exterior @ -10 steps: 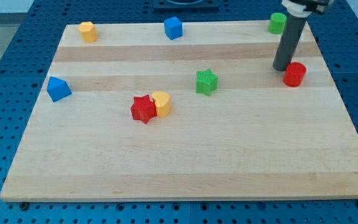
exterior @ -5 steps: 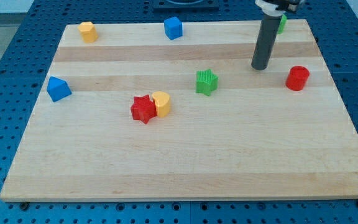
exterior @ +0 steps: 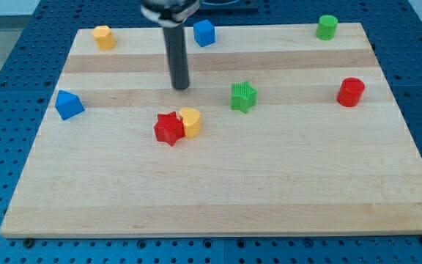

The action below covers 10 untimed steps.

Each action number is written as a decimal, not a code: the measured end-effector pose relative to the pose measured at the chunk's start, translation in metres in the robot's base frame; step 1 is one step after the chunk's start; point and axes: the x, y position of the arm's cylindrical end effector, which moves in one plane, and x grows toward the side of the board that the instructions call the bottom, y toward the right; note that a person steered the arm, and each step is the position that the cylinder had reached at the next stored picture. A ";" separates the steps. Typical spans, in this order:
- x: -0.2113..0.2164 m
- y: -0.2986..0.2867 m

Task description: Separate the red star from the yellow heart

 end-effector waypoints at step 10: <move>0.015 -0.010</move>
